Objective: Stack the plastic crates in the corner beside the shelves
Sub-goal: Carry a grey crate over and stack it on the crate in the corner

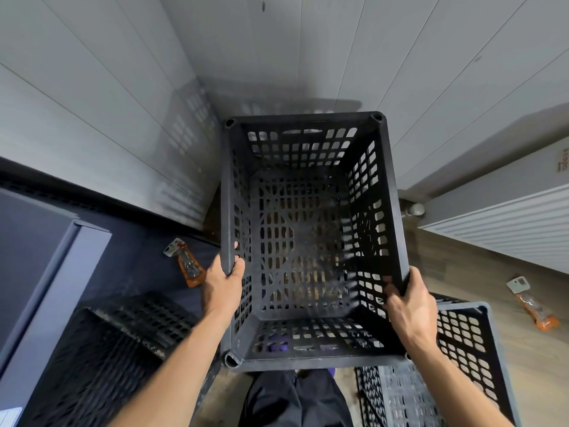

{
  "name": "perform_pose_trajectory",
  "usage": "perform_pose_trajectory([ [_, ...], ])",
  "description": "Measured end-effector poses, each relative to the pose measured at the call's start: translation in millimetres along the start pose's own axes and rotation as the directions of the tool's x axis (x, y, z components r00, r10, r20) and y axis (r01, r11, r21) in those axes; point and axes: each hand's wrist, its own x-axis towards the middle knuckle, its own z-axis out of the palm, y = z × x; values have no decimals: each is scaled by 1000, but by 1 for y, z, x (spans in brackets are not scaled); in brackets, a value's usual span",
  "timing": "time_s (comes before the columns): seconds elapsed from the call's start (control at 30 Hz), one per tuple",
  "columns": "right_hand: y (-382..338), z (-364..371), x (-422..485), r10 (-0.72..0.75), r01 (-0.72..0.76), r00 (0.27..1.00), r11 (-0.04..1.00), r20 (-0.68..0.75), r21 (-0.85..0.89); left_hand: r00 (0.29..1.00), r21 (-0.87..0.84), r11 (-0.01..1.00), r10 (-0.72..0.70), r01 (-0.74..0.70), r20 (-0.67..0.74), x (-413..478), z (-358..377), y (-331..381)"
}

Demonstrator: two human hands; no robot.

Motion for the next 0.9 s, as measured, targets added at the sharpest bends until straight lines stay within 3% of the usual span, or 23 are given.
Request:
perform_pose_trajectory([
  [0.57, -5, -1, 9, -47, 47, 998, 999, 48, -14, 1000, -139, 990, 8, -11, -27, 4, 1, -3],
  [0.9, -7, 1, 15, -44, 44, 999, 999, 19, 7, 1000, -124, 992, 18, -18, 2, 8, 0, 10],
])
